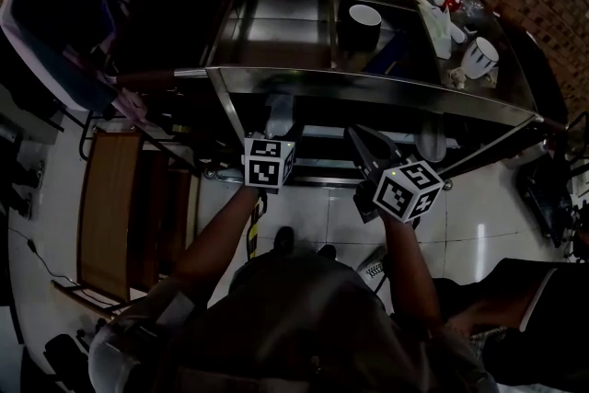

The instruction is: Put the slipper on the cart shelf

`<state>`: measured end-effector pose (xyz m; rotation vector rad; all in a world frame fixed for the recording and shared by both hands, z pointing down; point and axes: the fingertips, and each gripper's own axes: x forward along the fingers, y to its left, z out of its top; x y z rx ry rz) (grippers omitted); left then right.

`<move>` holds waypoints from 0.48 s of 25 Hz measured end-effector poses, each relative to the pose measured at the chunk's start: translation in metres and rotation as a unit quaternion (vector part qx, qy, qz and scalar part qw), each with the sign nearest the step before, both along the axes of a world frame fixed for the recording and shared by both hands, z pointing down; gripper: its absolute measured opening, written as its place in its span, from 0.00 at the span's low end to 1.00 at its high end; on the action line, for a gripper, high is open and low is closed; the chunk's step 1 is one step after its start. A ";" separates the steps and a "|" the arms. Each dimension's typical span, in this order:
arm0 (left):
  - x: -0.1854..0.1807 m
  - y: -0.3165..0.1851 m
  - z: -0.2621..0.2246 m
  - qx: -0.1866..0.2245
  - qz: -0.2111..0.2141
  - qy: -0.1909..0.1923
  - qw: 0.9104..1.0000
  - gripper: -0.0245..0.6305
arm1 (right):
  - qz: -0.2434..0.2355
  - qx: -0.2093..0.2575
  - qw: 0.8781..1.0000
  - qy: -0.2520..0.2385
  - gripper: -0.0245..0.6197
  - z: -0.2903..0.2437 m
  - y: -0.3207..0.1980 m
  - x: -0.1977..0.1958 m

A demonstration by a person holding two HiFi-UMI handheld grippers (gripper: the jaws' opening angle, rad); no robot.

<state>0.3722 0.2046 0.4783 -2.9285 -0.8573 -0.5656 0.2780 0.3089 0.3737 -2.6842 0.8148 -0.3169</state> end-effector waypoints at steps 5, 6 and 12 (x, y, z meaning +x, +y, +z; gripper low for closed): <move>-0.020 -0.001 -0.027 -0.018 0.006 0.017 1.000 0.14 | -0.004 0.001 1.000 0.003 0.04 0.000 0.000 -0.002; -0.024 -0.001 -0.032 -0.025 0.008 0.019 0.999 0.07 | -0.005 0.001 1.000 0.004 0.04 0.000 -0.001 -0.002; -0.047 0.004 -0.059 -0.075 0.036 0.019 0.996 0.05 | -0.016 0.002 1.000 0.013 0.04 -0.004 -0.007 -0.005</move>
